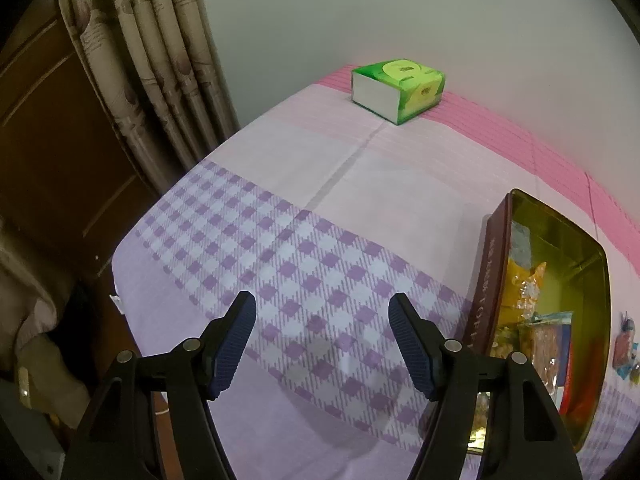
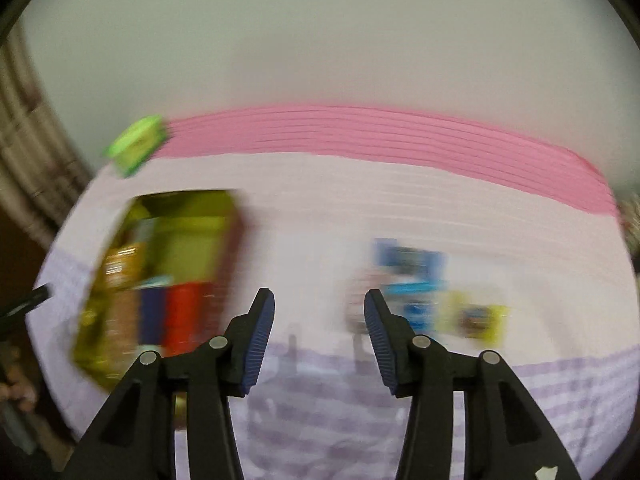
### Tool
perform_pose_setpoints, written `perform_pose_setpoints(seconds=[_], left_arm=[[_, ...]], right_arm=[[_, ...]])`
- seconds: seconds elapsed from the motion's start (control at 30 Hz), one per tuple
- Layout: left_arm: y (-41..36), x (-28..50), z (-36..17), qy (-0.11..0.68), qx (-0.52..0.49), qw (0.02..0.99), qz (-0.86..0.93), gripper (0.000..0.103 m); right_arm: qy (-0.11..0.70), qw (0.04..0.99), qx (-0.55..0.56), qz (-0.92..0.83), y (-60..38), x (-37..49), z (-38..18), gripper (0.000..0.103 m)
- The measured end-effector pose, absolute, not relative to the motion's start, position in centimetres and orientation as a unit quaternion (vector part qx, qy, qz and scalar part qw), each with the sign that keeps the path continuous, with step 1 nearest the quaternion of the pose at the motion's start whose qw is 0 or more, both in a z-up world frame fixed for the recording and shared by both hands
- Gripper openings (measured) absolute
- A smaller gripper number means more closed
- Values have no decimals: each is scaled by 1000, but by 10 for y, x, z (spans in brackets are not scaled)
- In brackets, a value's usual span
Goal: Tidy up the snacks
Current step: 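Grasp the yellow-wrapped candy with the right gripper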
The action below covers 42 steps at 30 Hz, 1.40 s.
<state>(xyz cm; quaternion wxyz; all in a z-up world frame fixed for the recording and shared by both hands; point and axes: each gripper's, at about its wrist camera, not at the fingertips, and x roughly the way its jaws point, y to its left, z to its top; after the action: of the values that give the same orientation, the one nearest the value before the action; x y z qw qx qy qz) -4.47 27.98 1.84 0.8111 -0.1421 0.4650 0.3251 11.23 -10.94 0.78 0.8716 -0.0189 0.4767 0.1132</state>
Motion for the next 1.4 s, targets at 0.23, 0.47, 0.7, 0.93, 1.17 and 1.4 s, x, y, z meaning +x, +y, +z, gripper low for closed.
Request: perform_pose_setpoints(seconds=[0.23,0.47,0.7,0.93,1.17,1.4], left_arm=[[272,-41,16,469,-130,812,323,70],[261,-38,15,465,-116,817,321,70],[237,-32,23,452,-93,834,302,70],[202,-17,36,446,-57,852,268,70],[160,5,41,451,-35,867,208,70],[102,35,39,463,-11,877,126,70]], right_arm=[[490,870,13,53,-194,133,-27,45],[489,869,27,72,-204,145,-55,46],[479,874,10,81,-196,147,-63,46],[474,874,3,101,-194,148,-68,45],[462,880,5,107,-199,143,-69,31],[448,890,-12,85,-209,146,-69,29]])
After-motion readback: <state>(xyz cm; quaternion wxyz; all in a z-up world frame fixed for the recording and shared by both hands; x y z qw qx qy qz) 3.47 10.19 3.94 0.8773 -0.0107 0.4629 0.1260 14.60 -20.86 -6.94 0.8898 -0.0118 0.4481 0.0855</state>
